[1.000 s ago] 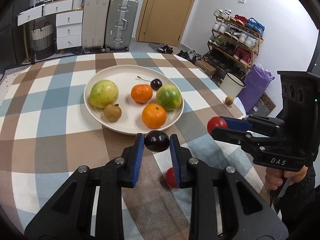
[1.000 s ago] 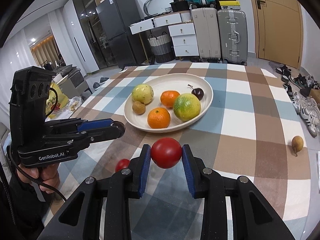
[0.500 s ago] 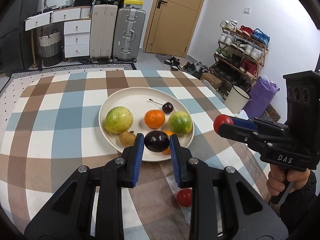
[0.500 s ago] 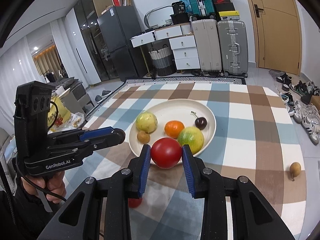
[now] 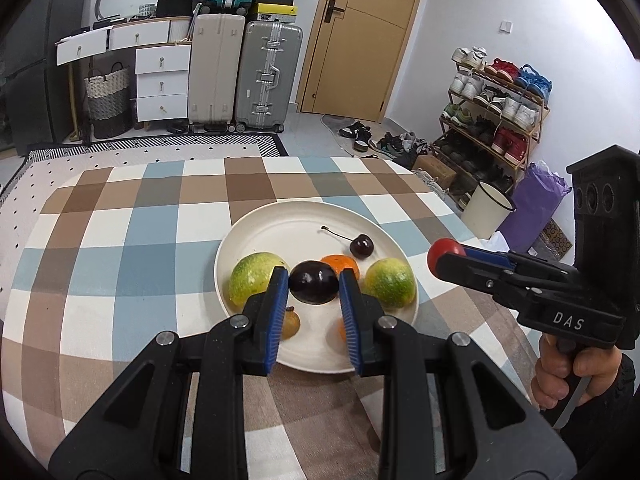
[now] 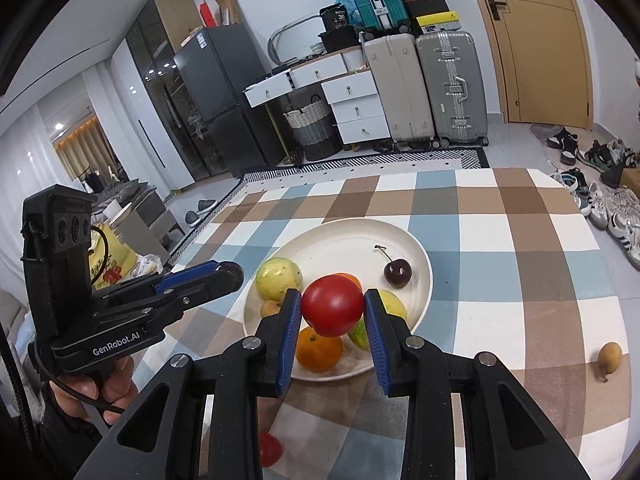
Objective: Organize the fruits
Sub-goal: 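Carry the plum onto the plate and open the left tool while the right tool releases the tomato, then grasp the remaining red tomato with the left tool while the right tool grasps a small brown pear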
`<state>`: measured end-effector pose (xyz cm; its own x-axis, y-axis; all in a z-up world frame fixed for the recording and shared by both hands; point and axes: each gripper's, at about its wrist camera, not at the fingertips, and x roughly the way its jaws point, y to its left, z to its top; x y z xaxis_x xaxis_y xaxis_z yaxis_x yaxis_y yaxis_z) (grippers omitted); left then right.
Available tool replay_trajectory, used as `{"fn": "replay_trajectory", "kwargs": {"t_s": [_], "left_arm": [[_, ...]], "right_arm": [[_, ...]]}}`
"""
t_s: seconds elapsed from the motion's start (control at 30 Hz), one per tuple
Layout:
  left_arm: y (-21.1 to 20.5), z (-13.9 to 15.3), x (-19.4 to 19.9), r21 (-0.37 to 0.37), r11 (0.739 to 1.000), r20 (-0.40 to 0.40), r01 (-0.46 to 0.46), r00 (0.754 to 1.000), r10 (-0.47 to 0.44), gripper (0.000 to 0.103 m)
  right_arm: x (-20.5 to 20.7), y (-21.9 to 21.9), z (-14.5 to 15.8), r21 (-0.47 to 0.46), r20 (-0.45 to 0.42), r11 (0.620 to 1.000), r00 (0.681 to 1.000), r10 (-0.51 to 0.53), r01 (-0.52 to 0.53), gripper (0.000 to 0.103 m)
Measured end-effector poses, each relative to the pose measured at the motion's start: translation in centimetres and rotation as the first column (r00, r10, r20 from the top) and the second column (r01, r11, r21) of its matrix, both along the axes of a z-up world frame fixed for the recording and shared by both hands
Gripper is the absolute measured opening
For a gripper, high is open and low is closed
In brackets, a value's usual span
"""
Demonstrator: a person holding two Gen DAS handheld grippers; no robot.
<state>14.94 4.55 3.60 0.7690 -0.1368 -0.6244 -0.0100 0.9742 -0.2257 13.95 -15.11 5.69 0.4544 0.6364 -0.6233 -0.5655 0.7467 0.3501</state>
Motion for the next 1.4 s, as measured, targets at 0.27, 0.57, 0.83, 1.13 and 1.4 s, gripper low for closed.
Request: {"fn": "replay_trajectory", "kwargs": {"t_s": [0.27, 0.57, 0.83, 1.13, 1.4], "left_arm": [[-0.3, -2.2, 2.0, 0.011, 1.0, -0.035, 0.0, 0.999, 0.0, 0.024], [-0.9, -3.4, 2.6, 0.025, 1.0, -0.064, 0.005, 0.998, -0.003, 0.024], [-0.5, -2.6, 0.8, 0.032, 0.999, -0.056, -0.021, 0.998, 0.022, 0.055], [-1.8, -0.9, -3.4, 0.081, 0.996, -0.022, -0.046, 0.999, 0.048, 0.097], [-3.7, -0.7, -7.1, 0.111, 0.992, -0.019, -0.053, 0.998, 0.055, 0.102]], "right_arm": [[1.2, 1.8, -1.9, -0.025, -0.031, 0.999, 0.999, 0.023, -0.024, 0.032], [1.6, 2.8, -2.4, -0.023, -0.046, 1.0, 0.999, 0.015, -0.016, 0.039], [0.0, 1.2, -1.2, -0.064, 0.016, 0.998, 1.0, 0.006, -0.005, 0.069], [-2.6, -1.7, -0.3, -0.112, 0.037, 0.993, 0.999, -0.02, 0.024, 0.102], [-5.1, -4.1, 0.5, -0.136, 0.042, 0.991, 0.999, -0.005, 0.011, 0.102]]}}
